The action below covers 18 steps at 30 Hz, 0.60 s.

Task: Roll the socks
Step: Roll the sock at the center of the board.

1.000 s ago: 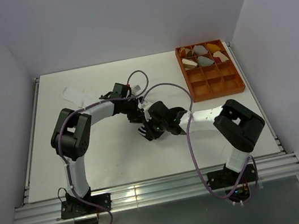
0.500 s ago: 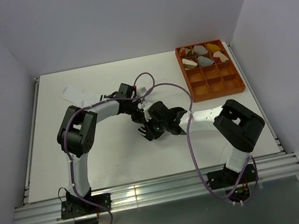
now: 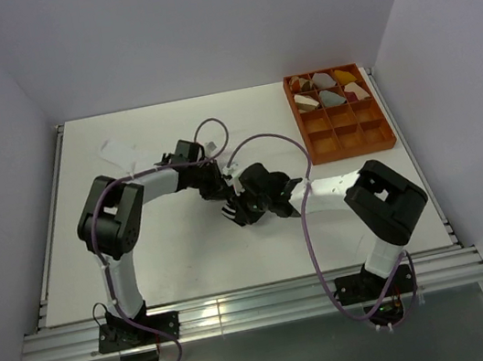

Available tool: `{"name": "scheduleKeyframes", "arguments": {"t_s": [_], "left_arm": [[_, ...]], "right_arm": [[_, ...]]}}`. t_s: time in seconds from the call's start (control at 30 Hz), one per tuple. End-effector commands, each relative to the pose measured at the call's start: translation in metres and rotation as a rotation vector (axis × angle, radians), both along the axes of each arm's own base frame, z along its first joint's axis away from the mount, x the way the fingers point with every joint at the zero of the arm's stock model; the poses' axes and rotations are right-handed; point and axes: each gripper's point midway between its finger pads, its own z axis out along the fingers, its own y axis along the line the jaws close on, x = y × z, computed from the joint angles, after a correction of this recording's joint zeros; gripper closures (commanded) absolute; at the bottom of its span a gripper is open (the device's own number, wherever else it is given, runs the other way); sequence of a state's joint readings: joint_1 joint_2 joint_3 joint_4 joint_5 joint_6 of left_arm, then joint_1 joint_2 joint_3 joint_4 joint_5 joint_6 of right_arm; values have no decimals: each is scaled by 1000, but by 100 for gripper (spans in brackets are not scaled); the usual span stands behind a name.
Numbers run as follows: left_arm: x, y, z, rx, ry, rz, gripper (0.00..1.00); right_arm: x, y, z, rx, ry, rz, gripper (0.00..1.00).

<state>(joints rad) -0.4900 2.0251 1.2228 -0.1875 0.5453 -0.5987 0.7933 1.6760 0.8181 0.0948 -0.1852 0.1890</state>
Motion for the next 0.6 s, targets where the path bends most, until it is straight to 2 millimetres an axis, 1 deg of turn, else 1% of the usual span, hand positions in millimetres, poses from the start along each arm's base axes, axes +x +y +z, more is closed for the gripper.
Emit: {"name": "scheduleKeyframes", "arguments": {"t_s": [0.0,0.03,0.1,0.13,0.3,0.33,0.37,0.4,0.43,0.47,0.5,0.57], "left_arm": [[29,57,-24,160,-35,229,100],[28,61,-24,163,-35,249,100],[37,67,-17,151,-60,297,100],[36,69,-18,150,-58,306,100],[43,73,-14,134,-78,358,100],[41,75,-14,133,-76,367,100],[43,75,-10,124,-85,377,100],[46,76,-8,110,-94,387,100],[46,75,-7,103,-95,384,100],[47,73,-4,93,-103,381,100],[48,73,-1,87,-109,380,100],[45,75,-2,94,-105,390,100]], "right_arm": [[0,-4,-9,-24,32,-6,100],[1,-4,-8,-23,35,-6,100],[0,-3,-9,-17,52,1,100],[-1,-3,-12,-19,63,3,100],[-4,1,-16,-3,127,44,100],[-8,6,-13,17,151,70,100],[-9,8,-14,26,162,89,100],[-12,7,-16,21,190,100,100],[-17,11,-12,41,229,131,100],[-20,11,-17,38,263,147,100],[-17,16,-13,56,278,157,100],[-21,16,-14,73,337,160,100]]}}
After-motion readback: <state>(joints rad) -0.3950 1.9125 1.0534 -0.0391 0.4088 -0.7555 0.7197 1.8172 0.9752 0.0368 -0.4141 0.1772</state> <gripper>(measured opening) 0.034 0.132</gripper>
